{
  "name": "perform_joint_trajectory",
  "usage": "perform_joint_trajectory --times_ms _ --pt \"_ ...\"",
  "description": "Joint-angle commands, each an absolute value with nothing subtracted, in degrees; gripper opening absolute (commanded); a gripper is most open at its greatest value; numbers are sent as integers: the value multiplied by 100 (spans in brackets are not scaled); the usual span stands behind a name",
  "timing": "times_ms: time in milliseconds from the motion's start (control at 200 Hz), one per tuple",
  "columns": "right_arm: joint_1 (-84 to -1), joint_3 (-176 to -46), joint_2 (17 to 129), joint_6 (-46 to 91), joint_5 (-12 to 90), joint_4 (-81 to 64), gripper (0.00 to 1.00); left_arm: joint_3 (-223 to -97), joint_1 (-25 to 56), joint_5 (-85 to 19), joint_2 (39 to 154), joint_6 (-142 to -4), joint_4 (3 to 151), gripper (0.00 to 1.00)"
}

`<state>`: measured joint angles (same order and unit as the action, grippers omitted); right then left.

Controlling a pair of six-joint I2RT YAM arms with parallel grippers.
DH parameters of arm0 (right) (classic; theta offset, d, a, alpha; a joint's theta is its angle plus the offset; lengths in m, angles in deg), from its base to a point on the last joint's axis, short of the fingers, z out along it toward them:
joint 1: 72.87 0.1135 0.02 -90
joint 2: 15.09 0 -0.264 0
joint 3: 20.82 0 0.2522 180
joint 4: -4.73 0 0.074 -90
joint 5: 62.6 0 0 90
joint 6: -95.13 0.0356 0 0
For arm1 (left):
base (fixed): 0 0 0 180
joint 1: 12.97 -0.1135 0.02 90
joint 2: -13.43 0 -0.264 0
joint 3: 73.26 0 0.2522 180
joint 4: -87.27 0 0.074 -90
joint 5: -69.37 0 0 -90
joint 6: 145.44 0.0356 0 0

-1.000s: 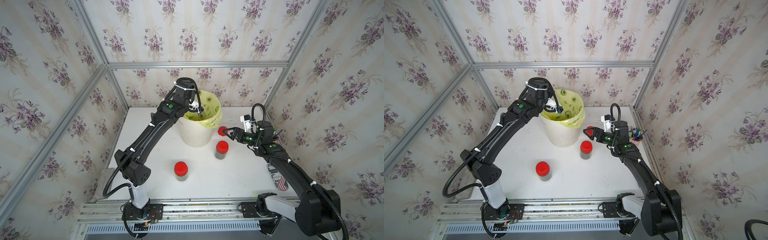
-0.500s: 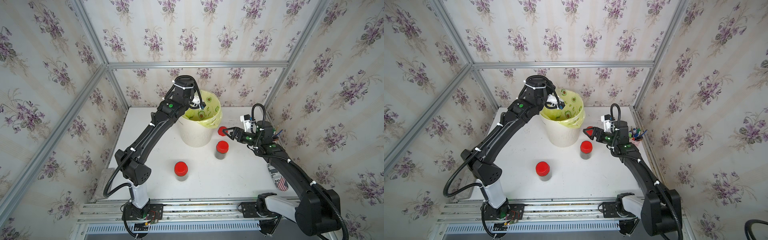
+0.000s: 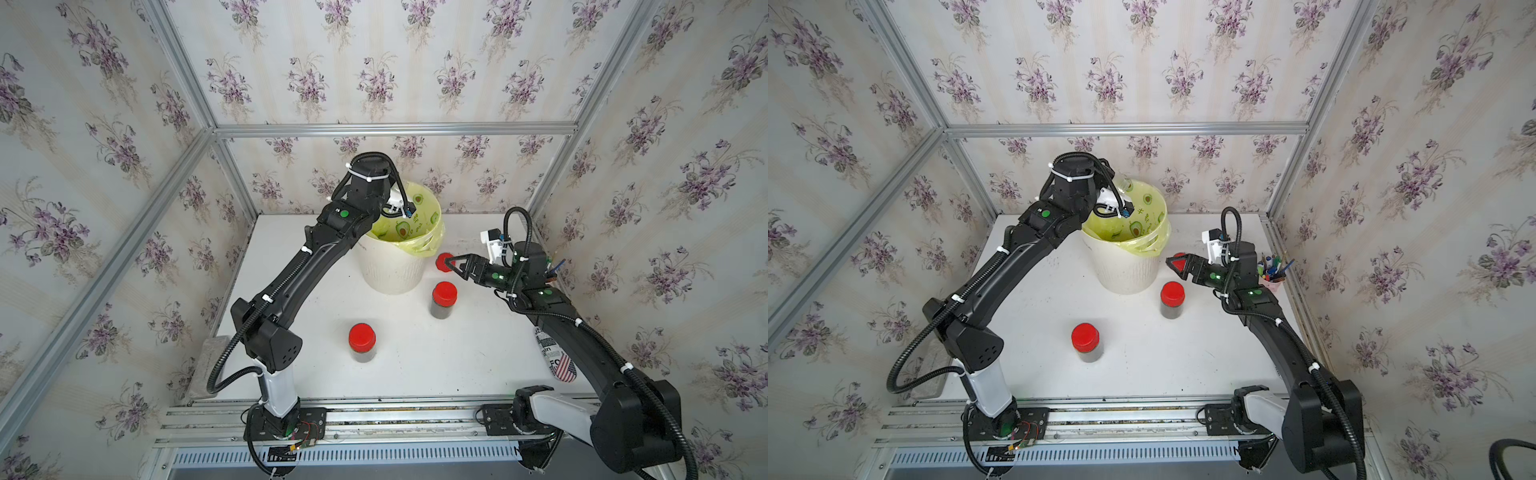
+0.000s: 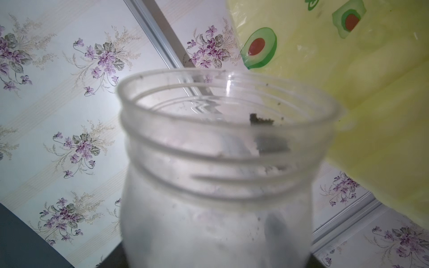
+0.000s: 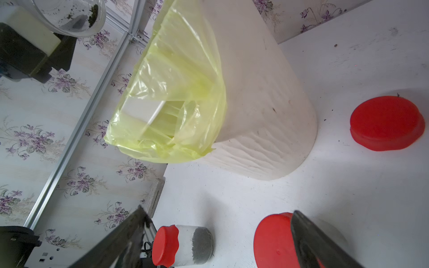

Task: Empty moldy tea leaves from jars
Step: Pour the moldy tea leaves from the jar into the trash bin.

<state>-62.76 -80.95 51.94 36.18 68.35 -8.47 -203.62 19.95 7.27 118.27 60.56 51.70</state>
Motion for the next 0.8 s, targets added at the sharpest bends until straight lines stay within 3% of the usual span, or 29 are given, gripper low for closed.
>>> perform_joint_trajectory --times_ms 0,235,545,694,794 --pt "-6271 -8120 5188 3628 6851 -694 95 -20061 1972 713 11785 6885 5266 60" --pt "-6274 -8144 5158 3602 6840 -757 95 -20405 1984 480 11888 6399 5567 59" --pt "-6268 -8141 5171 3616 6849 -740 95 -20569 1756 -129 11782 3595 5575 59" --pt "-6260 -8125 5164 3613 6838 -745 95 -20395 1726 -159 11745 3942 5573 59" --pt "-6264 -8125 5184 3626 6844 -739 95 -20240 1725 164 11763 4914 5715 59"
